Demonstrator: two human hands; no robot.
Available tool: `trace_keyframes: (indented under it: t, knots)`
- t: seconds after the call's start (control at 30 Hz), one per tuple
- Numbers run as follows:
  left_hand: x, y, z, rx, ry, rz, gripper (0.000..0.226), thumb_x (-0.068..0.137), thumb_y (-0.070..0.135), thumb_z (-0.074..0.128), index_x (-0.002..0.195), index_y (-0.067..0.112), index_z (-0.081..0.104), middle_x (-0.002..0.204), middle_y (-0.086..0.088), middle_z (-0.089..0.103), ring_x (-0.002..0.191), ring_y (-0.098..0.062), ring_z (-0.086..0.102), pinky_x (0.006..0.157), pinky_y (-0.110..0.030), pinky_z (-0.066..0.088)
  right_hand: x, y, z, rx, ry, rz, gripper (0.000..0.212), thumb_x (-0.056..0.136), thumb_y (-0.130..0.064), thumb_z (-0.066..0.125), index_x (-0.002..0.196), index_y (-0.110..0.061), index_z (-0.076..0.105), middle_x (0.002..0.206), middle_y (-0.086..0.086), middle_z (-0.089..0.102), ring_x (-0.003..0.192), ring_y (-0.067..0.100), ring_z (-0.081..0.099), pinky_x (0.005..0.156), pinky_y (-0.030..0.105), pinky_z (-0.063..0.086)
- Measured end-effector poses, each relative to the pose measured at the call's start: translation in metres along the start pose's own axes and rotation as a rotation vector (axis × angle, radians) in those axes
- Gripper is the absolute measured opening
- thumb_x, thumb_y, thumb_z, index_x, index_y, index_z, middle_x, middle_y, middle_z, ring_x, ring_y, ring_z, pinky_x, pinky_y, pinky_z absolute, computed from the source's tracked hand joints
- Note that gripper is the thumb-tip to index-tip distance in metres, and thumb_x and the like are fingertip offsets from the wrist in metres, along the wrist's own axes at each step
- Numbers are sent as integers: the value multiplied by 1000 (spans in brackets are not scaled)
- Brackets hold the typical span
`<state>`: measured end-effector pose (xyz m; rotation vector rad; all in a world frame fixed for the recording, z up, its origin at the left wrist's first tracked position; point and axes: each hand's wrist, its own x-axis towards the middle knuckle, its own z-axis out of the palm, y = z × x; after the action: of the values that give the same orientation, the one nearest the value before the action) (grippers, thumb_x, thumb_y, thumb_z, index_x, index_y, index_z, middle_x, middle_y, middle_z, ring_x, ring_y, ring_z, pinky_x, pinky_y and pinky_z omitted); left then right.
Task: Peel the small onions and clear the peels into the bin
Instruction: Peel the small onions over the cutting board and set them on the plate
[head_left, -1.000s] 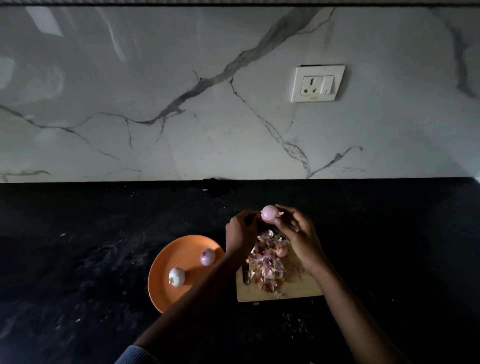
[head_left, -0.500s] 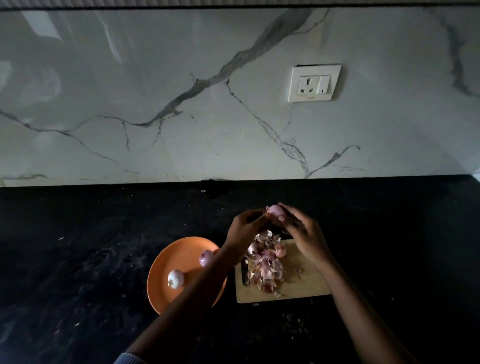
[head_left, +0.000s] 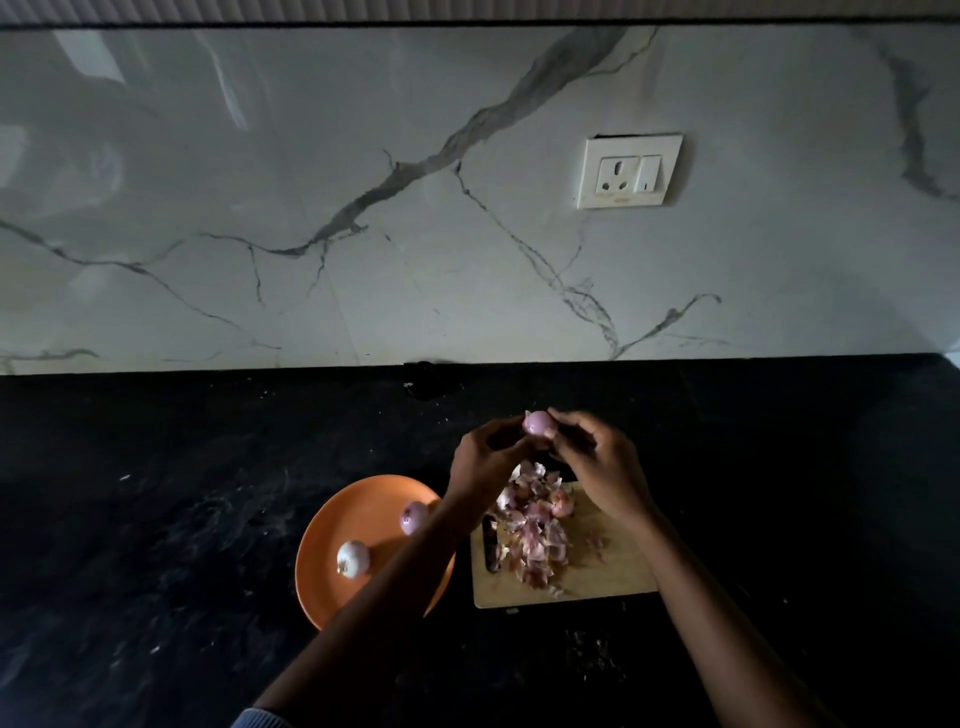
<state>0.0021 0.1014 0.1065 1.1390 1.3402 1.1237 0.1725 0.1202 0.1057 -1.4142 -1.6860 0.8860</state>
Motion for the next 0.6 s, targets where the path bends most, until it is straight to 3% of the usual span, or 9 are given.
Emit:
trace_keyframes:
  t: [0.13,0.23,0.33,0.4,0.5,0.6]
  knots:
    - [-3,-2,0,-18,26,2,39,82,31,81,118,19,72,104,4,77,98,-14,73,94,-49,56,-2,1,3,24,5,10,32,91,-41,69,121,-27,70,119,-15,70,115,-1,62,101,25,50]
    - [-5,-8,0,7,60,39,32,81,34,79,112,27,74,103,2,77,99,-18,73,93,-53,56,-5,0,4,34,10,-8,41,91,-52,64,123,-27,69,120,-13,71,113,-1,63,99,29,53]
    - [-4,-9,0,-26,58,21,27,76,43,75,102,37,75,104,0,77,101,-21,72,95,-54,54,-6,-5,5,9,13,-20,37,92,-44,67,124,-25,69,121,-11,70,113,1,63,96,13,48]
    - [-4,-6,2,-84,40,-25,31,76,46,73,104,32,74,105,-2,76,102,-22,72,98,-53,53,-6,-6,5,-3,35,-2,34,93,-39,68,123,-24,69,121,-11,70,114,2,62,93,7,44]
    - [-4,-2,3,-140,19,-41,38,85,45,73,112,18,70,106,-7,76,103,-23,72,100,-52,52,-6,-9,4,9,24,7,37,92,-46,65,123,-26,69,117,-11,71,110,0,63,88,6,46]
    - [-4,-4,4,-136,44,-19,28,90,30,71,115,16,69,106,-6,76,102,-24,72,98,-53,52,-5,-9,4,28,25,14,36,92,-47,66,122,-28,68,117,-12,71,110,0,64,91,15,51]
